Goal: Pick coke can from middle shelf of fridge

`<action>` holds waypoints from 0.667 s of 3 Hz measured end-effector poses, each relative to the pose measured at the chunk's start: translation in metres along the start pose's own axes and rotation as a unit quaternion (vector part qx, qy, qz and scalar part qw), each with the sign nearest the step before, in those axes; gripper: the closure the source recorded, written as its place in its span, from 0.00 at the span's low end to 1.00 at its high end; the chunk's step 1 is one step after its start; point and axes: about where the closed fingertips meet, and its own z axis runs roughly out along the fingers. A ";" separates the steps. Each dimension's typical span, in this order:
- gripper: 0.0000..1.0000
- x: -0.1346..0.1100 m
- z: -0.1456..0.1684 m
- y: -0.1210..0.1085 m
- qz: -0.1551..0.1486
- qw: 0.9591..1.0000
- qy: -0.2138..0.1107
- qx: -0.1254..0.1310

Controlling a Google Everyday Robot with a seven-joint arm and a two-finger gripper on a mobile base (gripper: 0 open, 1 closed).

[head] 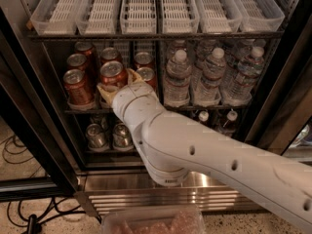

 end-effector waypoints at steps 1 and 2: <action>1.00 0.010 -0.024 -0.047 -0.040 0.998 0.039 0.006; 1.00 0.029 -0.039 -0.056 -0.058 0.995 0.071 -0.028</action>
Offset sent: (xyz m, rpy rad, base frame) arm -0.0385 -0.0738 -0.0225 -0.1464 0.2251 0.2439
